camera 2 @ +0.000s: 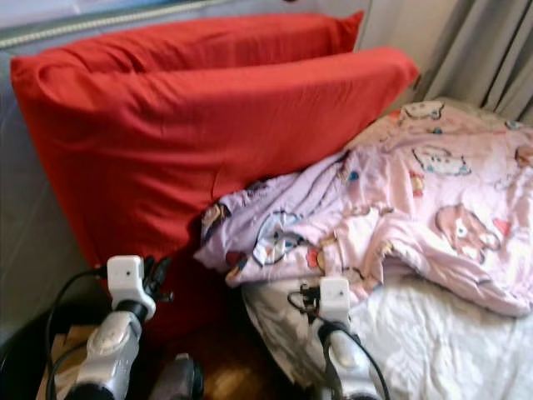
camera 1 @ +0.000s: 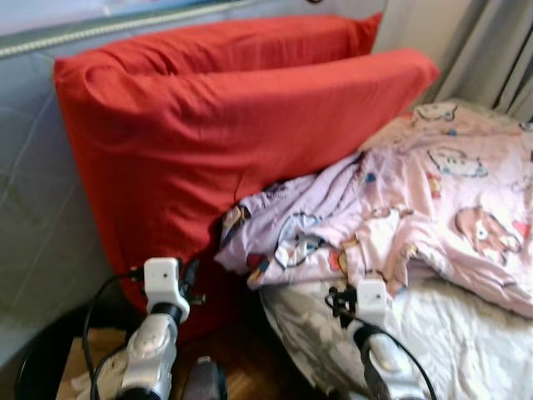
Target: Clean up the room
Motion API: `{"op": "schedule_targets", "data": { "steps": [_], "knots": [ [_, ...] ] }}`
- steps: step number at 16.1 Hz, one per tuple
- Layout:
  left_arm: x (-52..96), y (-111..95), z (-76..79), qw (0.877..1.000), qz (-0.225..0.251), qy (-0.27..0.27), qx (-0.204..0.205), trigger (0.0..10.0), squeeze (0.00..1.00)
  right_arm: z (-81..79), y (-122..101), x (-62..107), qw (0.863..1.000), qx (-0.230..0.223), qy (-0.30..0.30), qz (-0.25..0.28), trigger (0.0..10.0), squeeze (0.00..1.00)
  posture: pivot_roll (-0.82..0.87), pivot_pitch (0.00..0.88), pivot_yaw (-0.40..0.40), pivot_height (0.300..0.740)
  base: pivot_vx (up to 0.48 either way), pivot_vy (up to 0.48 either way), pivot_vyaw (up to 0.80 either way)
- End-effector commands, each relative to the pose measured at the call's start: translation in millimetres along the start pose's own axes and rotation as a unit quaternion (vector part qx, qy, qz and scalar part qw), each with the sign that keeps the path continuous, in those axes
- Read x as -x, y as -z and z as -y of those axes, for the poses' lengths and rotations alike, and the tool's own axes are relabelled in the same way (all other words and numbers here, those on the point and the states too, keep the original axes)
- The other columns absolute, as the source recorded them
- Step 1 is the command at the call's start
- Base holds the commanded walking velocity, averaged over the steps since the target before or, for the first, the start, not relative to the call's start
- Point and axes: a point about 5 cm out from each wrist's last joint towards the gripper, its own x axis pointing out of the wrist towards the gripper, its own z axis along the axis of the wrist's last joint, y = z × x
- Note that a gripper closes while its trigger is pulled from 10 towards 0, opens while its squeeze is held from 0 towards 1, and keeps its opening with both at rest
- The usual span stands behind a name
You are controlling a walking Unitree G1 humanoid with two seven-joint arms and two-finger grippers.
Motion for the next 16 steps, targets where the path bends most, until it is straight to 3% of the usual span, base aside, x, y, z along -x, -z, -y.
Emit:
{"op": "schedule_targets", "data": {
  "steps": [1,12,16],
  "knots": [
    [-1.8,0,6.3,1.0,-0.004,0.009,0.0,10.0,0.0,4.5,3,2.3,1.0,0.001,0.008,-0.006,10.0,0.0,0.01,0.071,-0.053,0.62,0.334,0.0,0.0],
    [-3.1,-4,7.4,1.0,0.003,0.014,0.0,10.0,0.0,1.3,4,-0.5,1.0,0.007,0.011,-0.023,10.0,0.0,0.02,0.102,-0.049,0.62,0.347,0.0,0.0],
    [-6.5,-14,17.4,0.999,0.018,0.038,0.01,10.0,0.0,7.0,9,-2.9,0.997,-0.011,0.038,-0.064,10.0,0.0,0.05,0.157,-0.042,0.62,0.0,0.0,0.0]
  ]
}}
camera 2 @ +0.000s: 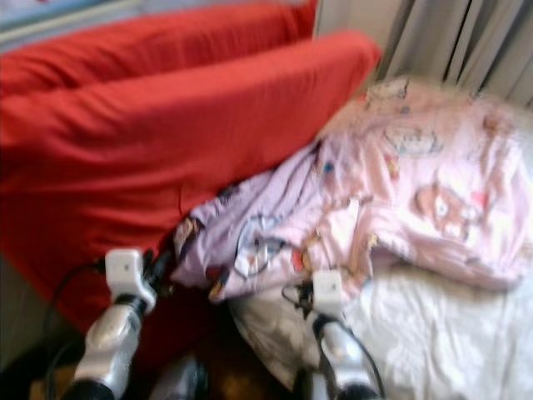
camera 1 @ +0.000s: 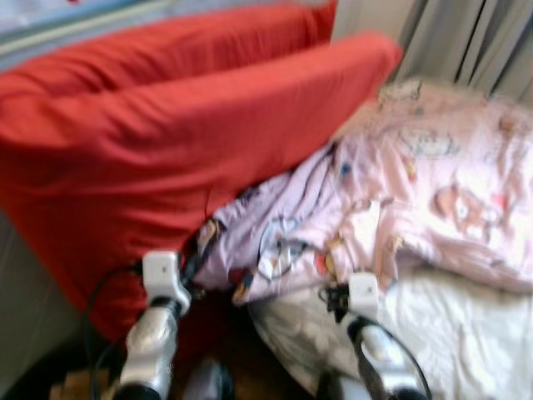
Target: Clean up the room
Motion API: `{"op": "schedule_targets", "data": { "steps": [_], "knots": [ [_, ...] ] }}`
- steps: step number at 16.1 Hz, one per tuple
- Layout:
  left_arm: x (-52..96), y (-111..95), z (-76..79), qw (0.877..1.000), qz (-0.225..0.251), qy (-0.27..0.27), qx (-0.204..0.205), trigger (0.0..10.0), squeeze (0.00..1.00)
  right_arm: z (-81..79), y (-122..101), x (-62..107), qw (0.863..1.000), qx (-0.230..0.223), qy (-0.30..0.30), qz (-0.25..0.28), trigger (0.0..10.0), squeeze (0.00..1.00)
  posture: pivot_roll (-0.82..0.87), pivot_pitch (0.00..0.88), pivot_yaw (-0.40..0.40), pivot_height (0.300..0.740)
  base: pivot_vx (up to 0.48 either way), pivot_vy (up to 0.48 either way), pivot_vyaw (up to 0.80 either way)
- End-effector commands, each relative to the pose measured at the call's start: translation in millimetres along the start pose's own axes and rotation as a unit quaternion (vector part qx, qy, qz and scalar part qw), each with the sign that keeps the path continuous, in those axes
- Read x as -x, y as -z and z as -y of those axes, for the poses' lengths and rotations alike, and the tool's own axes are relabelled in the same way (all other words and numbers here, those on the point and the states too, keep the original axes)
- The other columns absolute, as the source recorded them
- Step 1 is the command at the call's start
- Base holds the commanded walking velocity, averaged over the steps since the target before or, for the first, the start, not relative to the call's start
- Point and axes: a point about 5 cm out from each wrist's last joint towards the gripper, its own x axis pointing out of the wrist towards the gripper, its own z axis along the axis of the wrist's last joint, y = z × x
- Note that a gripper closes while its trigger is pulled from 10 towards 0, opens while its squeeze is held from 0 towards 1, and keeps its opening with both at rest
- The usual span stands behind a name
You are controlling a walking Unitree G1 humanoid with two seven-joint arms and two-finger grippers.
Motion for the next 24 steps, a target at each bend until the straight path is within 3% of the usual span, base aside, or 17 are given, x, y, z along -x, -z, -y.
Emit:
{"op": "schedule_targets", "data": {
  "steps": [1,3,4,5,8,11,15,16,17,24],
  "knots": [
    [0.3,0,2.7,1.0,-0.003,0.01,0.002,10.0,0.0,4.5,6,1.6,1.0,-0.014,0.014,-0.016,10.0,0.0,0.05,0.157,-0.042,0.62,0.0,0.0,0.0],
    [-3.8,-7,6.4,1.0,0.003,0.018,0.001,10.0,0.0,7.3,2,-1.6,0.999,-0.01,0.024,-0.029,10.0,0.0,0.06,0.198,-0.033,0.62,0.0,0.0,0.0],
    [-3.2,-11,8.1,1.0,0.007,0.023,0.0,10.0,0.0,8.4,2,-2.4,0.999,0.001,0.026,-0.038,10.0,0.86,0.07,0.217,-0.029,0.62,0.0,0.0,0.0],
    [-3.1,-16,6.6,1.0,0.013,0.023,0.002,10.0,0.0,9.4,-3,-5.4,0.999,0.008,0.03,-0.041,10.0,1.0,0.08,0.246,-0.022,0.62,0.0,0.0,0.0],
    [0.8,-22,-0.5,1.0,0.016,0.009,-0.006,10.0,0.0,13.4,-5,-6.9,0.997,0.031,0.043,-0.053,10.0,1.0,0.11,0.278,-0.018,0.62,0.0,0.0,0.0],
    [3.7,-34,-11.8,0.999,0.024,0.003,-0.022,10.0,0.0,15.4,-24,-14.1,0.997,0.054,0.051,-0.034,10.0,1.0,0.13,0.32,-0.005,0.62,0.0,0.0,0.0],
    [14.2,-41,-18.4,0.999,0.024,-0.005,-0.026,10.0,0.0,24.0,-45,-18.8,0.996,0.038,0.083,0.002,10.0,1.0,0.15,0.349,0.006,0.62,0.0,0.0,0.0],
    [16.9,-41,-19.9,0.999,0.023,-0.005,-0.027,10.0,0.0,25.8,-49,-19.8,0.995,0.038,0.09,0.008,10.0,0.13,0.16,0.353,0.007,0.62,0.0,0.0,0.0],
    [21.4,-42,-20.6,0.999,0.021,-0.006,-0.028,10.0,0.0,28.8,-54,-20.3,0.994,0.04,0.099,0.015,10.0,0.0,0.17,0.36,0.008,0.62,0.0,0.0,0.0],
    [39.9,-54,-24.1,0.999,0.018,-0.01,-0.043,10.0,0.0,41.3,-69,-21.1,0.991,0.002,0.131,0.042,10.0,0.0,0.2,0.408,0.015,0.62,0.0,0.0,0.0]
  ]
}}
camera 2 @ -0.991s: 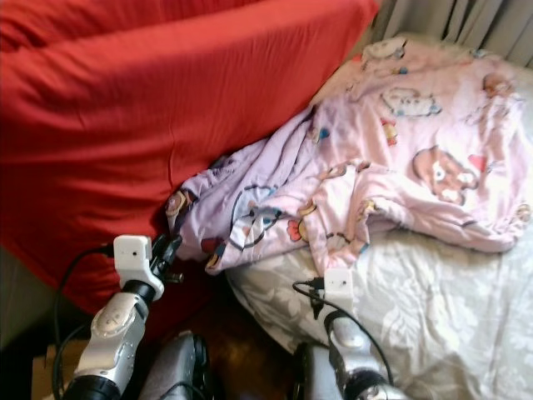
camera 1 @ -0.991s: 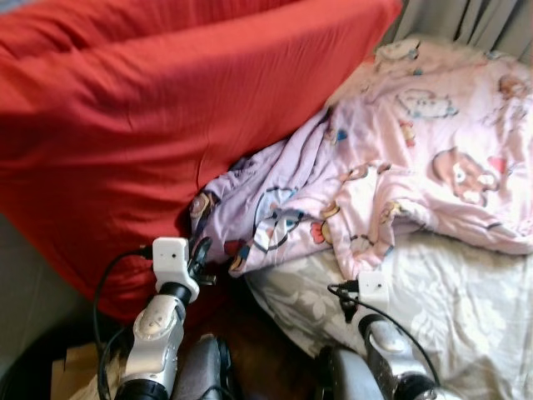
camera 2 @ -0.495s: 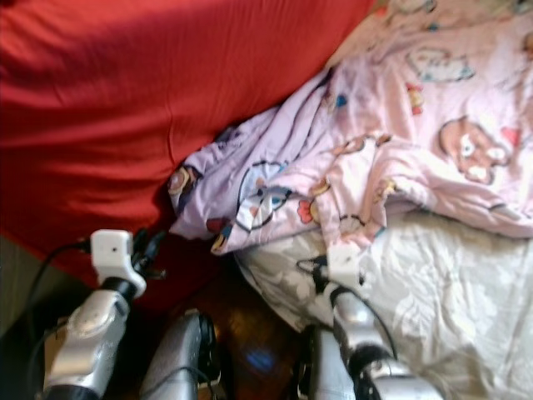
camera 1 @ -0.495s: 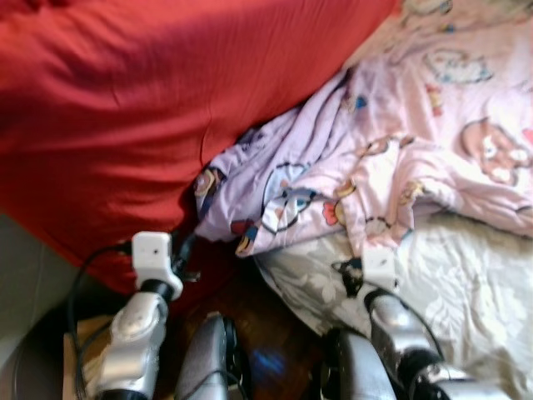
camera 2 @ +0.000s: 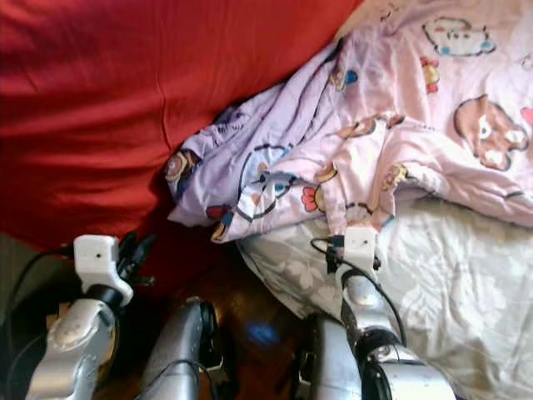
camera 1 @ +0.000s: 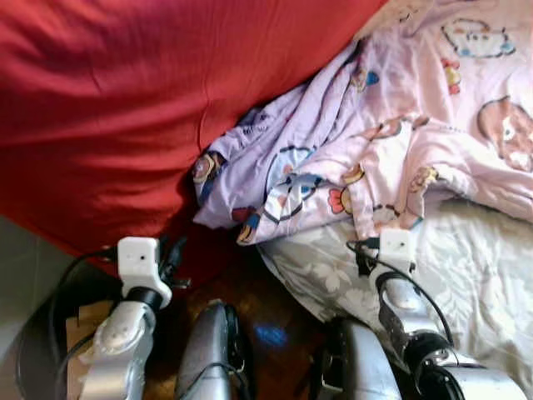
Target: Clean up the room
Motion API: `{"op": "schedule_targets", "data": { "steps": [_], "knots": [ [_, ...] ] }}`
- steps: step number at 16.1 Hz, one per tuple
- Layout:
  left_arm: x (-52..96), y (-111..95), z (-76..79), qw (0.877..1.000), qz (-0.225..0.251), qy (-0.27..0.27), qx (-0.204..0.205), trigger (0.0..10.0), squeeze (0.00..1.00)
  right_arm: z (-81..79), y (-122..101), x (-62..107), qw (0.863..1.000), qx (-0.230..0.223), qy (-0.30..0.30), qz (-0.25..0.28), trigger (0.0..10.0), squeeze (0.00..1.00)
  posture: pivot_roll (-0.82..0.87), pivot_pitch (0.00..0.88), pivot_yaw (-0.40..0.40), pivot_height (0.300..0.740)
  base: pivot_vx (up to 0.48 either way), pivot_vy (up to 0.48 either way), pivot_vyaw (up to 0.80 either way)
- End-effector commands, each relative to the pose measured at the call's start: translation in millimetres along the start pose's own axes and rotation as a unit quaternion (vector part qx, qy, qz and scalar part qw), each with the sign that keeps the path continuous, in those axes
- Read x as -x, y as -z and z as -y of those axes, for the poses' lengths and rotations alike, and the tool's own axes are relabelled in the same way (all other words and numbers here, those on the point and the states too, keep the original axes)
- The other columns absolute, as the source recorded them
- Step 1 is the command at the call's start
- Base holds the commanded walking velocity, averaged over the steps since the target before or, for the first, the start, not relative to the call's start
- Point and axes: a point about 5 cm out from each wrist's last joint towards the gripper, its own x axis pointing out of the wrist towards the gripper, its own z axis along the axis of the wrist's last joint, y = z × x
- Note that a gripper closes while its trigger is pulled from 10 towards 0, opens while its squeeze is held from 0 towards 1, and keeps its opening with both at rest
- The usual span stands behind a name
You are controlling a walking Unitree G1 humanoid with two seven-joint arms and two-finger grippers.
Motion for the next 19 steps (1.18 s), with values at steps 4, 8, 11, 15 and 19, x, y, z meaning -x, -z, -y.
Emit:
{"op": "schedule_targets", "data": {
  "steps": [4,8,11,15,19],
  "knots": [
    [14.3,-14,-12.8,0.999,0.002,-0.018,-0.026,10.0,0.0,3.7,5,1.5,1.0,-0.02,0.013,-0.007,10.0,0.0,0.23,0.429,0.02,0.62,0.0,0.0,0.0],
    [12.6,-39,-17.4,0.999,0.032,-0.026,-0.034,10.0,0.0,1.4,2,0.3,1.0,-0.026,0.008,-0.004,4.6,0.0,0.24,0.441,0.024,0.62,0.0,0.0,0.0],
    [14.3,-45,-17.6,0.998,0.033,-0.028,-0.036,10.0,0.0,0.7,-2,-0.3,0.999,-0.035,0.009,0.008,0.0,0.0,0.25,0.447,0.028,0.62,0.0,0.0,0.0],
    [16.8,-44,-17.1,0.999,0.022,-0.026,-0.034,10.0,0.0,5.0,-1,-0.2,0.999,-0.028,0.018,0.005,0.0,0.0,0.24,0.446,0.027,0.62,0.0,0.0,0.0],
    [18.2,-43,-16.3,0.999,0.015,-0.021,-0.031,10.0,0.0,12.8,5,1.3,0.999,-0.024,0.031,-0.004,0.0,0.0,0.24,0.448,0.026,0.62,0.0,0.0,0.0]
  ]
}}
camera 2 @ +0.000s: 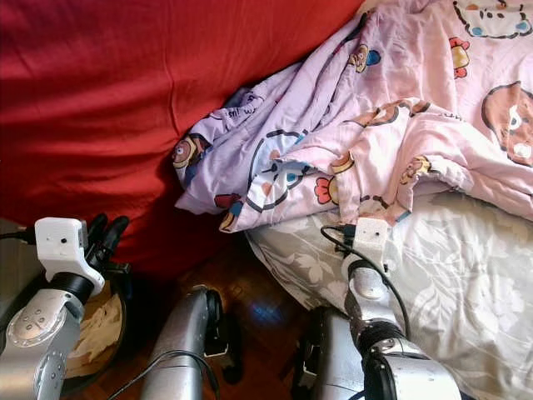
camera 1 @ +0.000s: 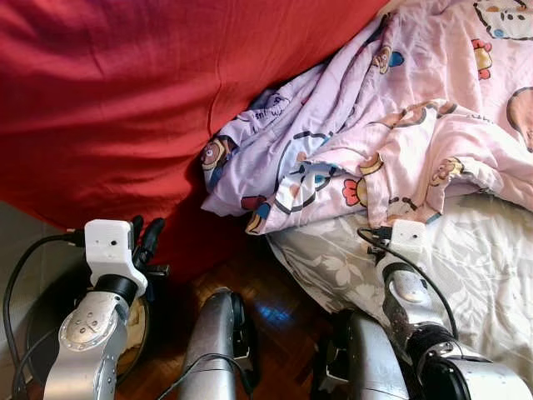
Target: Clean up the room
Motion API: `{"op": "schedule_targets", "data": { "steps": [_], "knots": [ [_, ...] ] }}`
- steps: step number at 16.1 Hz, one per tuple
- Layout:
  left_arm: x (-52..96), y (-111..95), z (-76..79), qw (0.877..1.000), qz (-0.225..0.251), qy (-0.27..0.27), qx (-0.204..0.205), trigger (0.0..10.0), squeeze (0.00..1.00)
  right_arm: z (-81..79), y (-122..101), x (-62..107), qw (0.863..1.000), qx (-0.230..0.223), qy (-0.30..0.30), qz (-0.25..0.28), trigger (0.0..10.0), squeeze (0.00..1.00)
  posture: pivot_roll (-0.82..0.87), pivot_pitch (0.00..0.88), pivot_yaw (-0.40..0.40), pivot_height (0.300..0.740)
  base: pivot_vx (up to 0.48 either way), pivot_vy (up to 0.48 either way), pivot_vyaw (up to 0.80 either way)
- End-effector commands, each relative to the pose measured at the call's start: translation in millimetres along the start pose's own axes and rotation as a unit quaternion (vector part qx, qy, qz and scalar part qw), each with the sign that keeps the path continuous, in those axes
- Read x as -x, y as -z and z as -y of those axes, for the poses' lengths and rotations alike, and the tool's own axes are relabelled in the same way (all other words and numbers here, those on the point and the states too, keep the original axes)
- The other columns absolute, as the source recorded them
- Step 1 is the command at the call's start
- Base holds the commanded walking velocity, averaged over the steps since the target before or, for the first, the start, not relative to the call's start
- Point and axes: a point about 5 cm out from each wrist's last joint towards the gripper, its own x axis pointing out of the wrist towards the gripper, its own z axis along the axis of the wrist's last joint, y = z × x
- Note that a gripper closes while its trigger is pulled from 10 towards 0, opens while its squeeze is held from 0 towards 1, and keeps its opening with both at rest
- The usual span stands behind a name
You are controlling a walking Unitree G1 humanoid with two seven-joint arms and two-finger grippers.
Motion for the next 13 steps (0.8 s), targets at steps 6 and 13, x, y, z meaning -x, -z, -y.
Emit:
{"op": "schedule_targets", "data": {
  "steps": [6,13],
  "knots": [
    [8.7,6,-1.4,1.0,-0.022,0.005,0.011,10.0,0.0,16.7,27,8.4,0.998,0.013,0.031,-0.052,0.0,0.0,0.23,0.449,0.012,0.62,0.0,0.0,0.0],
    [7.7,17,-2.7,0.999,-0.034,-0.013,0.024,10.0,0.0,18.0,35,12.6,0.998,-0.012,0.02,-0.056,0.0,0.0,0.2,0.428,-0.006,0.62,0.0,0.0,0.0]
  ]
}}
